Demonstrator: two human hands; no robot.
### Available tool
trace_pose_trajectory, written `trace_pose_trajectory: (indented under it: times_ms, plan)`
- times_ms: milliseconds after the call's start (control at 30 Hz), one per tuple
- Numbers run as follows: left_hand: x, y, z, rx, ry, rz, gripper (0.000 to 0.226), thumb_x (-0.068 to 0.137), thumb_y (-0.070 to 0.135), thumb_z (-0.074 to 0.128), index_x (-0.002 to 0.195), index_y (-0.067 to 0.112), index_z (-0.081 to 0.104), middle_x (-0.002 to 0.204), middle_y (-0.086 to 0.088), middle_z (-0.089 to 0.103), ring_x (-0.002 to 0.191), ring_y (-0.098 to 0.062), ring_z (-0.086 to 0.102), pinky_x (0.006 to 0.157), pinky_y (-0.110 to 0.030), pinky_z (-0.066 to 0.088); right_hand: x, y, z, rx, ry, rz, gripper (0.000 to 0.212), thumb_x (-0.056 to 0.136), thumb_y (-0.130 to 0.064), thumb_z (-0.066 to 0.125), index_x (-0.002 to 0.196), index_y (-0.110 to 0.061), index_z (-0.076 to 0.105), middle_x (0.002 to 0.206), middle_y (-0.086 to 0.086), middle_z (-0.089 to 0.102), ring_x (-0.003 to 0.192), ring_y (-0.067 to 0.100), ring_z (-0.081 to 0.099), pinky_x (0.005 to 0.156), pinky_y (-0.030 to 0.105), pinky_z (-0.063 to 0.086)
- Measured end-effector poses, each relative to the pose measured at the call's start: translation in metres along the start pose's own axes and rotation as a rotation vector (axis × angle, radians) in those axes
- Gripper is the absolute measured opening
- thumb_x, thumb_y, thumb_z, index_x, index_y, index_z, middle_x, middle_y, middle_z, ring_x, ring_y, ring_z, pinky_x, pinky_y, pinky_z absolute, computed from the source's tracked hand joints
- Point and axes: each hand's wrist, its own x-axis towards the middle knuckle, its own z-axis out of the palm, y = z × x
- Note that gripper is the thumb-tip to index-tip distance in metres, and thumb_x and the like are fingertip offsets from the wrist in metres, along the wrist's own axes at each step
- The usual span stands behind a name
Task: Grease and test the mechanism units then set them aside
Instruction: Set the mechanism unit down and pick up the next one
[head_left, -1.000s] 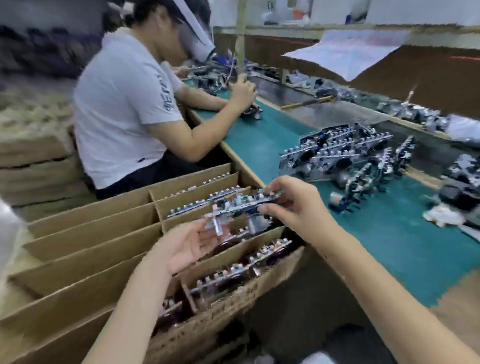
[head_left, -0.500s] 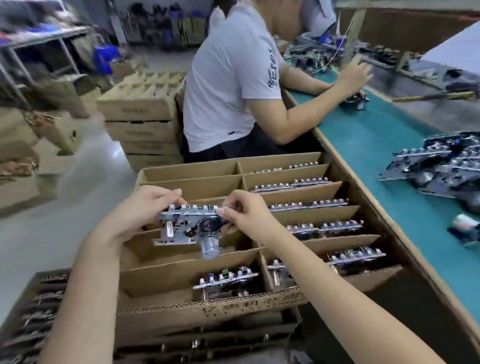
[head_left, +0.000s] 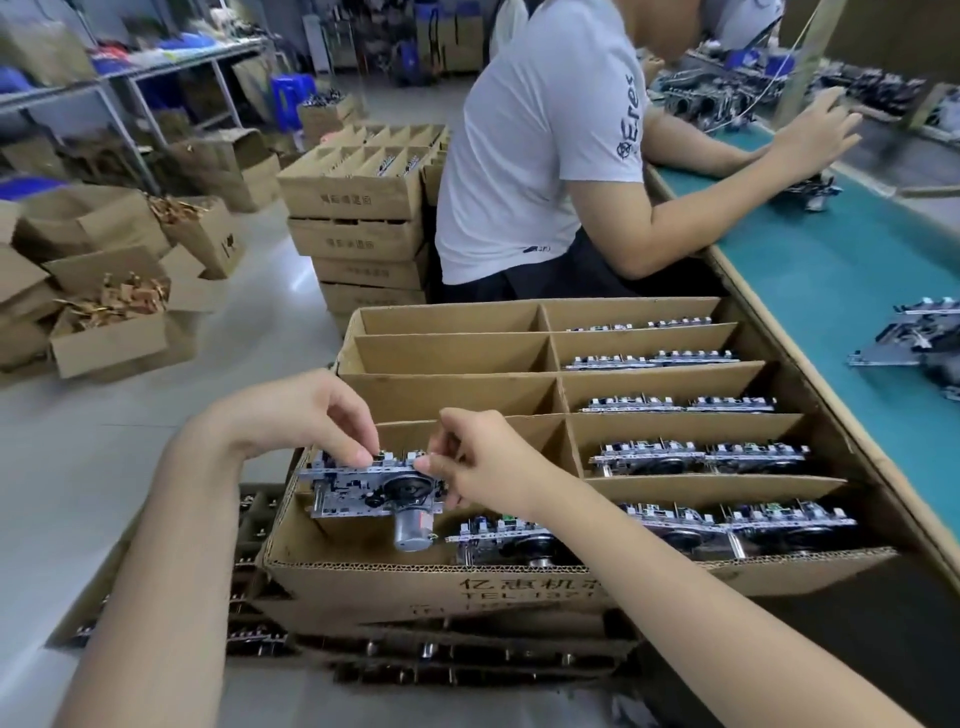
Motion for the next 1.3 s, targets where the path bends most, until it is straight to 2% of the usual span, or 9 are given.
trace_pose_trajectory:
  times_ms: [200, 367, 500, 667, 800, 1000, 1067, 1167, 1300]
  plan:
    - [0.0, 0.008, 0.001, 0.086, -0.114, -0.059, 0.016, 0.07, 0.003, 0.08, 0.067, 0.017, 0.072, 0.062, 0.0, 0.068, 0.058, -0.007, 0.06, 0.062, -0.021, 0.049, 0.0, -0.005, -0.004, -0.097, -0.117, -0.003, 0.025, 0.091, -0.019, 0.057, 0.074, -0.02, 0.04, 0.081, 0.018, 0.063, 0.059, 0.019, 0.066, 0.056, 0.032, 0.057]
    - [0.001, 0.004, 0.004, 0.119, -0.192, -0.142, 0.014, 0.071, 0.005, 0.079, 0.068, 0.015, 0.07, 0.058, 0.005, 0.065, 0.053, -0.004, 0.056, 0.05, -0.014, 0.043, 0.0, -0.006, 0.003, -0.203, -0.173, -0.036, 0.029, 0.092, -0.017, 0.056, 0.071, -0.021, 0.037, 0.083, 0.015, 0.063, 0.055, 0.015, 0.063, 0.05, 0.023, 0.049]
    - [0.011, -0.001, 0.016, 0.158, -0.185, -0.212, 0.017, 0.075, 0.001, 0.075, 0.066, 0.014, 0.068, 0.052, 0.009, 0.061, 0.046, -0.002, 0.051, 0.048, -0.014, 0.041, 0.004, 0.0, 0.009, -0.33, -0.177, -0.013, 0.03, 0.092, -0.016, 0.055, 0.069, -0.018, 0.036, 0.076, 0.002, 0.053, 0.061, 0.02, 0.065, 0.048, 0.02, 0.041]
    - [0.026, -0.007, 0.033, 0.374, -0.132, -0.277, 0.023, 0.079, 0.005, 0.072, 0.063, 0.02, 0.066, 0.071, 0.004, 0.064, 0.072, -0.013, 0.055, 0.068, -0.024, 0.044, 0.013, 0.009, 0.027, -0.353, -0.193, 0.071, 0.014, 0.093, -0.014, 0.053, 0.084, -0.008, 0.043, 0.081, 0.005, 0.056, 0.071, 0.027, 0.069, 0.057, 0.028, 0.048]
    - [0.03, -0.011, 0.037, 0.403, -0.123, -0.321, 0.005, 0.081, 0.009, 0.072, 0.085, 0.011, 0.073, 0.078, 0.005, 0.066, 0.083, -0.013, 0.06, 0.079, -0.027, 0.05, 0.019, 0.008, 0.041, -0.503, -0.183, 0.084, 0.014, 0.091, -0.02, 0.055, 0.096, -0.007, 0.053, 0.1, 0.019, 0.063, 0.089, 0.036, 0.062, 0.069, 0.032, 0.045]
    - [0.035, -0.012, 0.043, 0.303, -0.118, -0.233, 0.015, 0.086, 0.007, 0.064, 0.098, 0.013, 0.071, 0.098, -0.008, 0.069, 0.077, -0.009, 0.058, 0.061, -0.015, 0.047, 0.024, 0.009, 0.044, -0.577, -0.3, 0.146, 0.024, 0.093, -0.022, 0.052, 0.105, -0.007, 0.065, 0.085, 0.014, 0.069, 0.069, 0.028, 0.069, 0.075, 0.033, 0.055]
    - [0.038, -0.008, 0.045, 0.268, -0.077, -0.177, 0.012, 0.087, 0.008, 0.064, 0.09, 0.017, 0.071, 0.094, -0.007, 0.069, 0.072, -0.009, 0.058, 0.061, -0.017, 0.049, 0.022, 0.01, 0.036, -0.491, -0.33, 0.187, 0.026, 0.095, -0.021, 0.048, 0.109, -0.008, 0.065, 0.085, 0.014, 0.07, 0.065, 0.025, 0.07, 0.069, 0.029, 0.055]
    - [0.041, 0.006, 0.046, 0.148, 0.037, -0.047, 0.016, 0.086, 0.009, 0.063, 0.075, 0.018, 0.07, 0.078, 0.0, 0.068, 0.071, -0.008, 0.061, 0.062, -0.017, 0.051, 0.013, 0.01, 0.014, -0.331, -0.209, 0.19, 0.024, 0.095, -0.024, 0.049, 0.105, -0.009, 0.065, 0.081, 0.011, 0.066, 0.064, 0.024, 0.069, 0.066, 0.028, 0.054]
    - [0.051, 0.041, 0.053, -0.085, 0.149, 0.182, 0.012, 0.088, 0.012, 0.063, 0.08, 0.015, 0.071, 0.072, 0.005, 0.072, 0.07, 0.0, 0.065, 0.062, -0.013, 0.051, -0.007, 0.01, -0.033, -0.192, 0.048, 0.184, 0.019, 0.095, -0.025, 0.05, 0.085, -0.014, 0.062, 0.078, 0.012, 0.069, 0.06, 0.018, 0.065, 0.065, 0.031, 0.054]
